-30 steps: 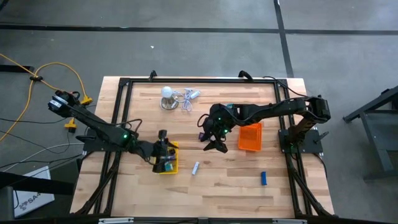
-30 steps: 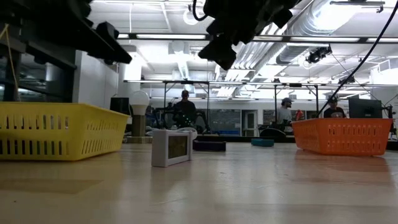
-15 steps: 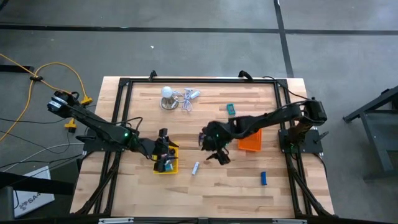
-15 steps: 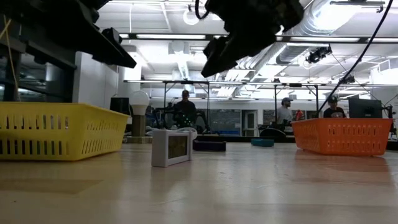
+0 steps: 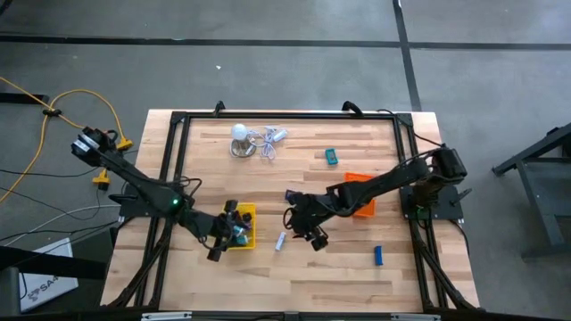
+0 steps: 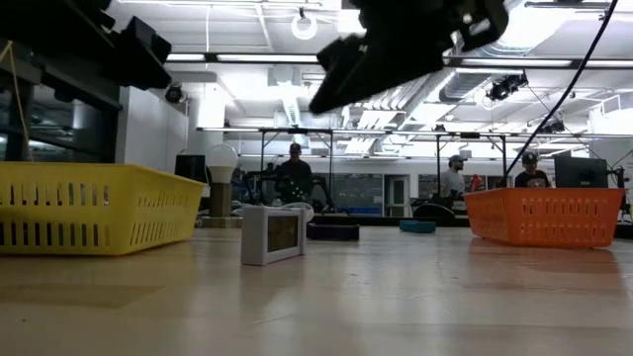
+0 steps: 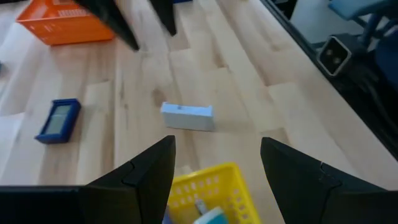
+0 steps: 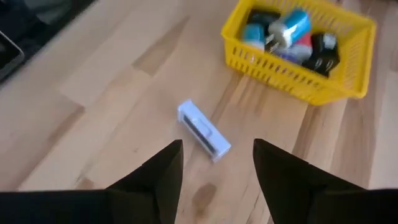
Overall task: Pick & Place Office items
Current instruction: Put the white digital clock into the orange bin
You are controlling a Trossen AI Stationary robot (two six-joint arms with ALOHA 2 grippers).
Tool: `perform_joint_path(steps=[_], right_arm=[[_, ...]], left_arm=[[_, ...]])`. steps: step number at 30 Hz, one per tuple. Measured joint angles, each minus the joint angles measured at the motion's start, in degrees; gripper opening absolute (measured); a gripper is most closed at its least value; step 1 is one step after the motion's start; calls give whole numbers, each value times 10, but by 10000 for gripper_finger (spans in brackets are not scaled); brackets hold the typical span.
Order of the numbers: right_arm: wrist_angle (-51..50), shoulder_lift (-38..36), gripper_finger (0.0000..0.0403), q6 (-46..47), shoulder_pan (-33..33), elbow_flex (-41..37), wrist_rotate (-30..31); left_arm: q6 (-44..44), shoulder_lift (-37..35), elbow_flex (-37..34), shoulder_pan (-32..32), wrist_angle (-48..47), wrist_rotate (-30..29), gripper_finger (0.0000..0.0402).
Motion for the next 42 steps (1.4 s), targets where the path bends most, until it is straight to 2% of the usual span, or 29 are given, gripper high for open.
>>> perform_joint_path(steps=[4,13,18,29,34,42], right_arm=[[-5,28,181,-1,-1,15,2],[-147,116,179,-76,0,150,-1],[-193,162,179,-112,0,194,-1],[-179,184,179,-135,-1,204,-4],[-159,190,179,-136,-1,205,-37],[-149,209,179,-137,-6,204,-46]], left_arm=[[-26,0,0,-13,0,-2,230],[-47,0,0,-33,1,-3,230],[-48,0,0,-47,1,-3,230],[-48,0,0,-64,1,-3,230],[-48,0,0,-64,0,-4,230],[-48,0,0,-64,1,-4,230]])
